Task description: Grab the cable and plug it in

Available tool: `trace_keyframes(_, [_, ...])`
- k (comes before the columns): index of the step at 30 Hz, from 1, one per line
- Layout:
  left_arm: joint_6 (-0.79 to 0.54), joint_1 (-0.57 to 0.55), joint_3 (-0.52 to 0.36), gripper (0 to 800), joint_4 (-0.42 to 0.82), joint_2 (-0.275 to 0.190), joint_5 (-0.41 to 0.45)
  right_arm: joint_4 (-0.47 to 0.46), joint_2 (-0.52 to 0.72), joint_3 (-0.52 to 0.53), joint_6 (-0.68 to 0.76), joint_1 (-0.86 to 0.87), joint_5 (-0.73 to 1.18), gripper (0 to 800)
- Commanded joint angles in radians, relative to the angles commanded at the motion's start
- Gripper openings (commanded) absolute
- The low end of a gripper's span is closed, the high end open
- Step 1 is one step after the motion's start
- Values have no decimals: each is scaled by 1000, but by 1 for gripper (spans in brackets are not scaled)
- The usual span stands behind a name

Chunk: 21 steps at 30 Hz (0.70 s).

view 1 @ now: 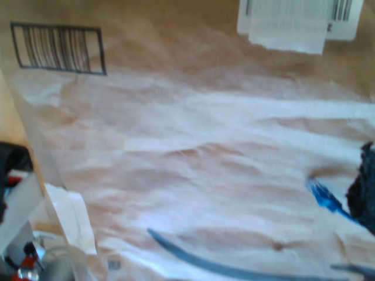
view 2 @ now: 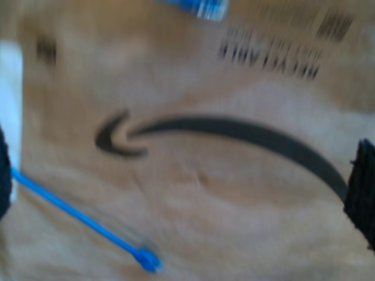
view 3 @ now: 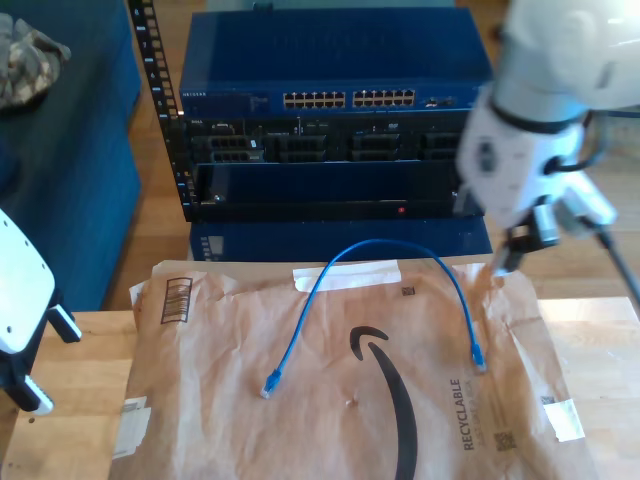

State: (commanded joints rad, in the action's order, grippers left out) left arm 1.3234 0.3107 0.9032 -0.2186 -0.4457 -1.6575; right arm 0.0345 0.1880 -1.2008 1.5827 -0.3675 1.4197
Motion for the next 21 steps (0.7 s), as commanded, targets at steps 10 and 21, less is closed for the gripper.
trace_keyframes(10, [23, 3, -6, 800, 0, -5, -14, -3, -40, -17, -12, -152, -110, 792])
trace_keyframes(21, [21, 2, -11, 800, 2, 11, -2, -5, -224, -215, -44, -226, -110, 793])
